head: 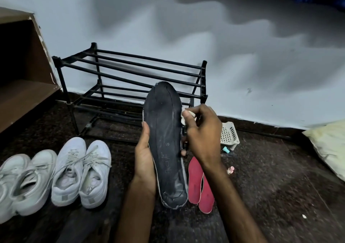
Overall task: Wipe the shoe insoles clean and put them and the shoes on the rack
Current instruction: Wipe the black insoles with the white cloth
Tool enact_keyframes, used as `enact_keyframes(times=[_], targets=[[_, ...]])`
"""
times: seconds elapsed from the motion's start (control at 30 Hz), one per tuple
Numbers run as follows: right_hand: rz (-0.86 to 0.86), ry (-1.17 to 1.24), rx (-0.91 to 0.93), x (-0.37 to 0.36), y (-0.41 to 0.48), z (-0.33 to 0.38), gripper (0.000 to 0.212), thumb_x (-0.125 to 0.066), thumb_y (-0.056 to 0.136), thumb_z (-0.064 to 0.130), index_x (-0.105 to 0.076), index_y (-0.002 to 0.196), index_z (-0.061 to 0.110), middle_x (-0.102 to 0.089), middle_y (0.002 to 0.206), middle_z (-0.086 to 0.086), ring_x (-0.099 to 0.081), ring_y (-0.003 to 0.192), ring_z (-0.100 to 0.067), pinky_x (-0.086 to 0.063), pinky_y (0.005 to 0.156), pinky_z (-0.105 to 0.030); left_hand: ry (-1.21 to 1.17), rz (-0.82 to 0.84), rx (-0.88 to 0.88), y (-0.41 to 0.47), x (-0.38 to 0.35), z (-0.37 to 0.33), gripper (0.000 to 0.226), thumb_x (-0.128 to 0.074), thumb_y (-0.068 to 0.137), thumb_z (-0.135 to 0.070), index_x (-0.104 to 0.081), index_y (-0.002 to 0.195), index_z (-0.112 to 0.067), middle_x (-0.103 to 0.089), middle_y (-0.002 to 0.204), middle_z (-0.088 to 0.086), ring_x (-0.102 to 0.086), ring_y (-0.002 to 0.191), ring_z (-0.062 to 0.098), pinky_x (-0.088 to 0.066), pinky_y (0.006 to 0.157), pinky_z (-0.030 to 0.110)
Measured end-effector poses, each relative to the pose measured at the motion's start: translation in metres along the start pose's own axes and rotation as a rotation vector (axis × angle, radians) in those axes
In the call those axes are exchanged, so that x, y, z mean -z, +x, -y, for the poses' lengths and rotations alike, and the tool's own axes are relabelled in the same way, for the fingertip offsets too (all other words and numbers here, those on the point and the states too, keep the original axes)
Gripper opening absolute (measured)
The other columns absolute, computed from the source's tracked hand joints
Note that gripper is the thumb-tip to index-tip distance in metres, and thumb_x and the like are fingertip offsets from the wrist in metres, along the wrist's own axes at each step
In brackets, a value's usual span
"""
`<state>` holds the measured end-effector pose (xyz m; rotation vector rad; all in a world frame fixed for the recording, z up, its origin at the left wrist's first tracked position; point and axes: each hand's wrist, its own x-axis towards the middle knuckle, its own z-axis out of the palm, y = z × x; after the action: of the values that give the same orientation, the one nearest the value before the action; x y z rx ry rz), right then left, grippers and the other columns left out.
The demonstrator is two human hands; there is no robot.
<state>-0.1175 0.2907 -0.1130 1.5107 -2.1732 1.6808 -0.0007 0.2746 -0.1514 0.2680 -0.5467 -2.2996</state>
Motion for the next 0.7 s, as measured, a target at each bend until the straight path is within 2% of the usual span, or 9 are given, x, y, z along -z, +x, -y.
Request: enact_keyframes(times=[0.07,0.13,0.2,0.3,0.33,0.43,0.57,0.63,0.7], targets=[[0.04,0.189,-0.098,0.0,-0.016,-0.006,0.008,-0.065,0.092,0.023,-0.063,0.084,0.023,-0.061,0.093,0.0,-0.065,0.069,-0.019,-0.053,0.054,-0.03,-0.018,-0.037,0.021,0.002,0.008,0.003,0.078,-0.045,0.088,-0.072,-0.061,0.128,-0.008,-0.062,0.108,0.016,-0.06,0.092,0.029,-0.048,0.083,0.039],[0.095,0.121,-0.04,0.001,-0.032,-0.01,0.005,-0.066,0.091,0.023,-0.065,0.087,0.025,-0.061,0.091,0.006,-0.061,0.076,-0.007,-0.049,0.066,-0.021,-0.059,-0.049,0.048,0.003,0.015,0.006,0.079,-0.044,0.089,-0.071,-0.054,0.137,-0.009,-0.06,0.122,0.016,-0.057,0.112,0.031,-0.043,0.101,0.043],[0.123,0.095,-0.022,0.001,-0.041,-0.013,0.005,-0.067,0.091,0.02,-0.068,0.091,0.025,-0.065,0.088,0.011,-0.061,0.08,-0.004,-0.048,0.07,-0.019,-0.076,-0.064,0.07,0.005,0.019,0.01,0.081,-0.044,0.089,-0.07,-0.048,0.141,-0.008,-0.058,0.127,0.016,-0.056,0.116,0.03,-0.04,0.106,0.043],[0.127,0.216,-0.127,0.009,-0.045,-0.016,0.009,-0.065,0.092,0.017,-0.067,0.096,0.025,-0.067,0.084,0.011,-0.066,0.066,-0.009,-0.058,0.056,-0.034,-0.03,-0.044,0.077,0.004,0.021,0.013,0.084,-0.043,0.089,-0.071,-0.051,0.139,-0.004,-0.058,0.131,0.019,-0.059,0.111,0.029,-0.048,0.097,0.042],[0.128,0.246,-0.147,0.012,-0.046,-0.017,0.01,-0.066,0.092,0.017,-0.066,0.098,0.024,-0.067,0.084,0.01,-0.065,0.064,-0.009,-0.057,0.052,-0.031,-0.009,-0.049,0.068,0.005,0.02,0.013,0.084,-0.042,0.089,-0.072,-0.054,0.135,-0.003,-0.057,0.131,0.022,-0.059,0.107,0.028,-0.05,0.091,0.04],[0.151,0.186,-0.149,0.021,-0.054,-0.024,0.018,-0.071,0.088,0.019,-0.064,0.102,0.026,-0.067,0.087,0.008,-0.064,0.075,-0.011,-0.054,0.062,-0.021,0.015,-0.078,0.03,0.007,0.026,0.012,0.084,-0.039,0.088,-0.075,-0.058,0.129,-0.003,-0.06,0.121,0.017,-0.06,0.095,0.025,-0.05,0.081,0.038],[0.306,0.205,-0.305,0.022,-0.071,-0.032,0.011,-0.074,0.085,0.018,-0.069,0.094,0.023,-0.072,0.088,0.005,-0.066,0.079,-0.017,-0.057,0.076,-0.037,-0.006,-0.124,-0.117,0.013,0.036,0.003,0.08,-0.037,0.091,-0.071,-0.06,0.128,-0.005,-0.063,0.106,0.007,-0.06,0.075,0.017,-0.052,0.064,0.031],[0.361,0.264,-0.329,0.02,-0.077,-0.029,0.005,-0.071,0.087,0.014,-0.071,0.089,0.018,-0.072,0.085,0.002,-0.065,0.075,-0.015,-0.055,0.073,-0.03,-0.023,-0.129,-0.195,0.013,0.035,-0.004,0.075,-0.035,0.093,-0.069,-0.063,0.125,-0.008,-0.066,0.106,0.006,-0.062,0.076,0.018,-0.053,0.063,0.031],[0.438,0.267,-0.308,0.015,-0.084,-0.023,0.005,-0.069,0.088,0.009,-0.069,0.086,0.013,-0.069,0.079,0.003,-0.059,0.066,-0.004,-0.048,0.065,-0.019,-0.027,-0.151,-0.26,0.014,0.034,-0.008,0.074,-0.038,0.094,-0.066,-0.055,0.136,-0.008,-0.063,0.119,0.008,-0.061,0.089,0.019,-0.053,0.068,0.031]])
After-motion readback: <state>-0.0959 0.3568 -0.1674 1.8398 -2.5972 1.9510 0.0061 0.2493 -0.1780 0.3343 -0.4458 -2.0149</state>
